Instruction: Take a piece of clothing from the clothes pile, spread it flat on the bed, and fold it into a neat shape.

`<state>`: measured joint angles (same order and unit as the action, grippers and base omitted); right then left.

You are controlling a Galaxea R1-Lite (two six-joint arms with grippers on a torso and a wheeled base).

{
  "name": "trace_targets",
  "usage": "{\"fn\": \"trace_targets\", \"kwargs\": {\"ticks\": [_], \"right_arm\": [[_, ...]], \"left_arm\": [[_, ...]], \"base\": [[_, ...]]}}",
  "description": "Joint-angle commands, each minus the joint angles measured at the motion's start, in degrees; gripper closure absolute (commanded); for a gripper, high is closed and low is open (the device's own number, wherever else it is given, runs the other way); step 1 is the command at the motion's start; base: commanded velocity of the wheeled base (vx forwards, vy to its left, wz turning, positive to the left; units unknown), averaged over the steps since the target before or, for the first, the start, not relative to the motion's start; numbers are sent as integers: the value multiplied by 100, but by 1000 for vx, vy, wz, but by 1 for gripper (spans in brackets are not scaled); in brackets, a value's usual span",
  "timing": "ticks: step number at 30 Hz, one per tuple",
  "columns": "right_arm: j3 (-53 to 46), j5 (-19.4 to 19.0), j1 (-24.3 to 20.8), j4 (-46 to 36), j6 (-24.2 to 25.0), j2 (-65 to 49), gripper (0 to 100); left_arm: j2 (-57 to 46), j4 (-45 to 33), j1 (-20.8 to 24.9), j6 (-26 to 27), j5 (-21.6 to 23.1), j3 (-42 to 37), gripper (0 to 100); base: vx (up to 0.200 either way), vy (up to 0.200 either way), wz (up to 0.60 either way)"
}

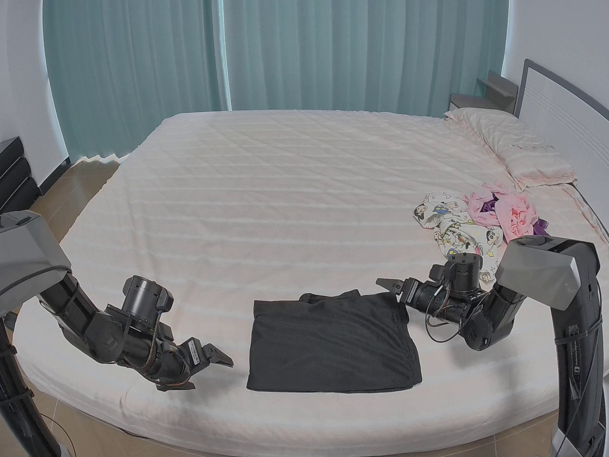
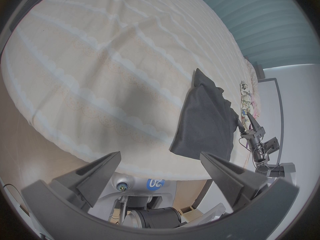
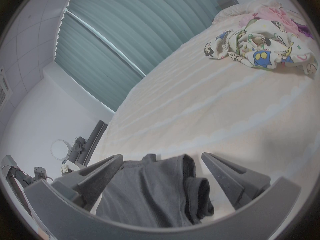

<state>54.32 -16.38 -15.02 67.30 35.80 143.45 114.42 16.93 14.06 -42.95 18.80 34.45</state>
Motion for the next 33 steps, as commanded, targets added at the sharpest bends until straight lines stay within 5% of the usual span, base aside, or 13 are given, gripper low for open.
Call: {"fn": "trace_targets", "kwargs": {"ticks": [1,26,27,33], "right_arm": [[61,4,-10,222,23,122,0],[26,4,-177,213,6,359,0],[70,4,-177,169,6,386,100],[114,4,-107,160,32,403,100]], "left_arm": [[1,3,1,-3,1,0,0],[1,3,1,-3,1,0,0],[1,3,1,-3,1,0,0],[1,3,1,-3,1,0,0]], "base": [[0,0,0],[0,0,0],[0,0,0],[0,0,0]]}}
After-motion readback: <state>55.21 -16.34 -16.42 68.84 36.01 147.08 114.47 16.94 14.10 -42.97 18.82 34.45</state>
